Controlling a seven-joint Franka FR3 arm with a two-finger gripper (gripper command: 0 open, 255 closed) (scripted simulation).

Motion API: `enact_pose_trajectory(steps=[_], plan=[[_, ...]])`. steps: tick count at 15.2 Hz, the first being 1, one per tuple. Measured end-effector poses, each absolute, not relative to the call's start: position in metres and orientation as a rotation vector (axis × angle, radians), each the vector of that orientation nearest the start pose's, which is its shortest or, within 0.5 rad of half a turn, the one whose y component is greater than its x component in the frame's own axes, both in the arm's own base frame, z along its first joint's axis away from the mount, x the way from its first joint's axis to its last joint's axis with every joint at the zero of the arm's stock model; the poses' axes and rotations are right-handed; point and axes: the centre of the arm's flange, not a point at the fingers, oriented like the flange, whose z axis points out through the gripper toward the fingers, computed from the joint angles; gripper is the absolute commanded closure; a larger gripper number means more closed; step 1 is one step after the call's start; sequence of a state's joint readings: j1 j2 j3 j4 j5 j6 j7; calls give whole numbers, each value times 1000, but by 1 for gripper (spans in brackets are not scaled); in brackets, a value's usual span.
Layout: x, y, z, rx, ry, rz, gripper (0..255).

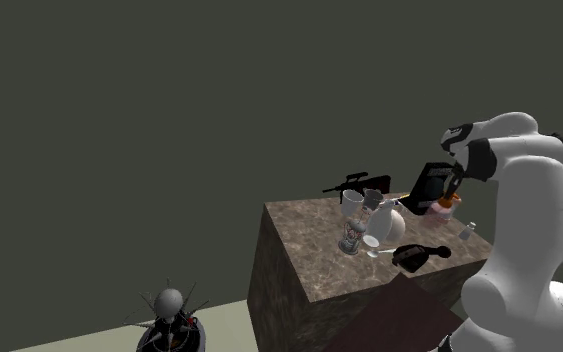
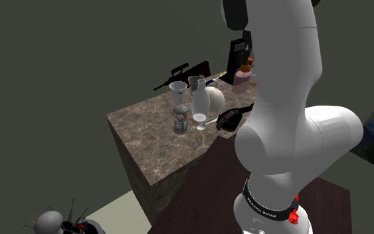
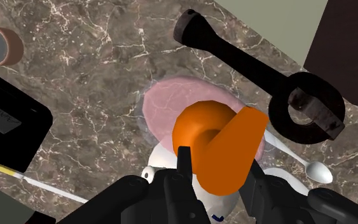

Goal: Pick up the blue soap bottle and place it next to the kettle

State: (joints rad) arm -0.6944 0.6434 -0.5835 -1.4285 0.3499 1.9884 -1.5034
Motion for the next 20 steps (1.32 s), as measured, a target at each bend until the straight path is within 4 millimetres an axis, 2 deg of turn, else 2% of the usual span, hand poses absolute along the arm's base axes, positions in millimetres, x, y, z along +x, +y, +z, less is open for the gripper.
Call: enact_pose_trajectory(steps=[20], plan=[[302, -645, 258, -3156, -291, 16, 255]])
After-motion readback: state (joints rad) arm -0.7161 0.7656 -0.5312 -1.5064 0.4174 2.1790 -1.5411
